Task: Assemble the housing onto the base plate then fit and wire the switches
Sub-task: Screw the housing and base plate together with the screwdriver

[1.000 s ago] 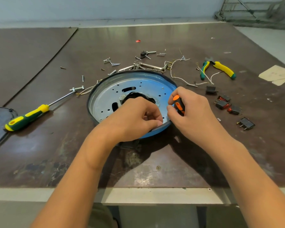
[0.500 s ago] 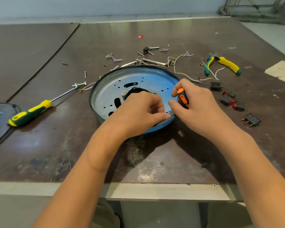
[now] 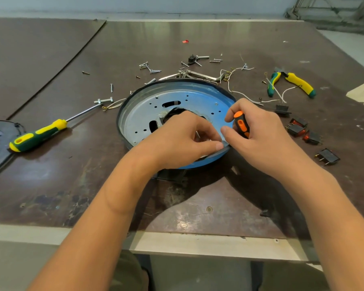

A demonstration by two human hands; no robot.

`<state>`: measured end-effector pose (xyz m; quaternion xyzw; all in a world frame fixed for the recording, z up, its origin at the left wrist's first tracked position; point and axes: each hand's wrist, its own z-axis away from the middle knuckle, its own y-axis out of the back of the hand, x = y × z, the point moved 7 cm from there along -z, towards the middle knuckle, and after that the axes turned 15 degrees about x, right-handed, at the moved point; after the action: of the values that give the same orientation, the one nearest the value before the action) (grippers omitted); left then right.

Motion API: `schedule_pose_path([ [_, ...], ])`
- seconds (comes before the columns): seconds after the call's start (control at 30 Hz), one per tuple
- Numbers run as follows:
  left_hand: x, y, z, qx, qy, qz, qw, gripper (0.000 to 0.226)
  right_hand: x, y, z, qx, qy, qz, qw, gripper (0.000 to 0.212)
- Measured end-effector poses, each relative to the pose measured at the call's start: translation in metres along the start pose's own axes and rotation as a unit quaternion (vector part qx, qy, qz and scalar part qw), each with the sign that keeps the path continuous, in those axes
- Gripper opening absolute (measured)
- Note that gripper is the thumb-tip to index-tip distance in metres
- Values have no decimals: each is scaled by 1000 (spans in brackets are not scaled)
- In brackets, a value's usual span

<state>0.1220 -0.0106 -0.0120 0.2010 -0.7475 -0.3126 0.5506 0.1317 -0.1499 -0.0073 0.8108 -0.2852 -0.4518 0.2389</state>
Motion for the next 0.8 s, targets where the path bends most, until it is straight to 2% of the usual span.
schedule_pose_path([
  [0.1,-3,2,0,18,14,6,1000,15,1,0,0,-10,-2,0,1000,15],
  [0.33,-4,-2,1,-36,18,-1,999,11,1,0,0,-39,-8,16,999,14],
  [0.5,-7,2,-1,11,33,8,999,16,1,0,-1,-46,-12,20,999,16],
  [0.7,-9,-2,-2,-11,41,-18,999,19,-1,0,-2,-45,-11,32,998,16],
  [0.8,-8,-5,-2,-11,28,-44,999,30,-2,0,-1,-39,-9,29,999,16],
])
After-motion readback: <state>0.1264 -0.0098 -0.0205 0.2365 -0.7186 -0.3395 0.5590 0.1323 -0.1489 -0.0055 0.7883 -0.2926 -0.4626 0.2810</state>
